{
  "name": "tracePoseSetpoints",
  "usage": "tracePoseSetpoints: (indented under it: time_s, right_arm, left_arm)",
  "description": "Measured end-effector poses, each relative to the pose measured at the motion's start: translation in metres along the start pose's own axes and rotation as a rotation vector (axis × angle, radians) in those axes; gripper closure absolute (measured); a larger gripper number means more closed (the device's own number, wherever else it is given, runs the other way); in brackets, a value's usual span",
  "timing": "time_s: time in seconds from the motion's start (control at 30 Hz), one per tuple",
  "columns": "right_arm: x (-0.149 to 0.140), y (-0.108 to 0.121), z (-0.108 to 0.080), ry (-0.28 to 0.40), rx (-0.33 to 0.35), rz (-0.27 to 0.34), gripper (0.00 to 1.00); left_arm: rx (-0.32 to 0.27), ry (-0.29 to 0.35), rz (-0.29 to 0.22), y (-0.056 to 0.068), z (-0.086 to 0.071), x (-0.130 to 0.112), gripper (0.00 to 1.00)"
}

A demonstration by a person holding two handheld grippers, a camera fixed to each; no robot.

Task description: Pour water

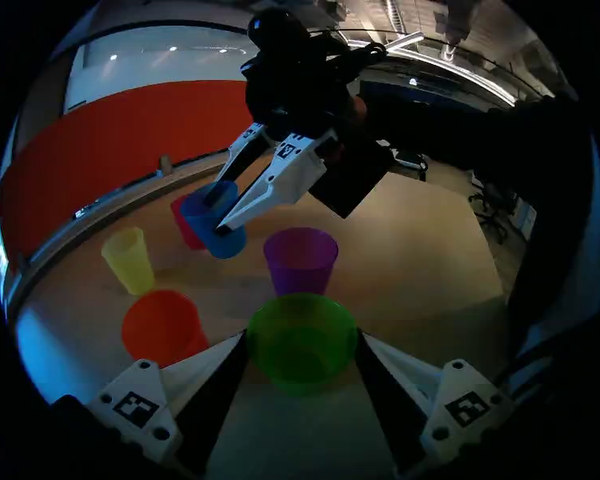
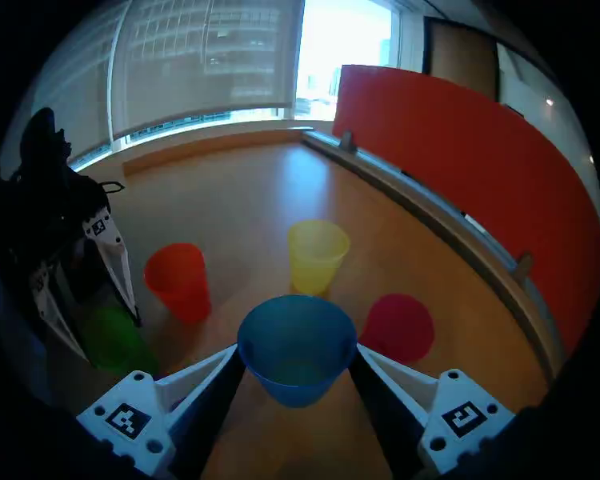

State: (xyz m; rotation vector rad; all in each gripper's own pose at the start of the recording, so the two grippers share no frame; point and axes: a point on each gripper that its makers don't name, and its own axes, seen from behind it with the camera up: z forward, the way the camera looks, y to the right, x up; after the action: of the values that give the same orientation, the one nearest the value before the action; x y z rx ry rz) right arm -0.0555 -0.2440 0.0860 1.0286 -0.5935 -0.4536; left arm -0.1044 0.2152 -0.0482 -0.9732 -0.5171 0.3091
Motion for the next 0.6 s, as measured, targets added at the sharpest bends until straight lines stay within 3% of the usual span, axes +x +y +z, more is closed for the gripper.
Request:
tracePoseSetpoints:
  time_s: [0.6]
  right_arm:
    - [-0.0070, -0.0025, 0.0083, -0.023, 0.007, 0.003, 0.09]
  left_arm:
    - [-0.029, 0.034, -0.060, -0.0023, -0.0027, -0.0029, 0.11]
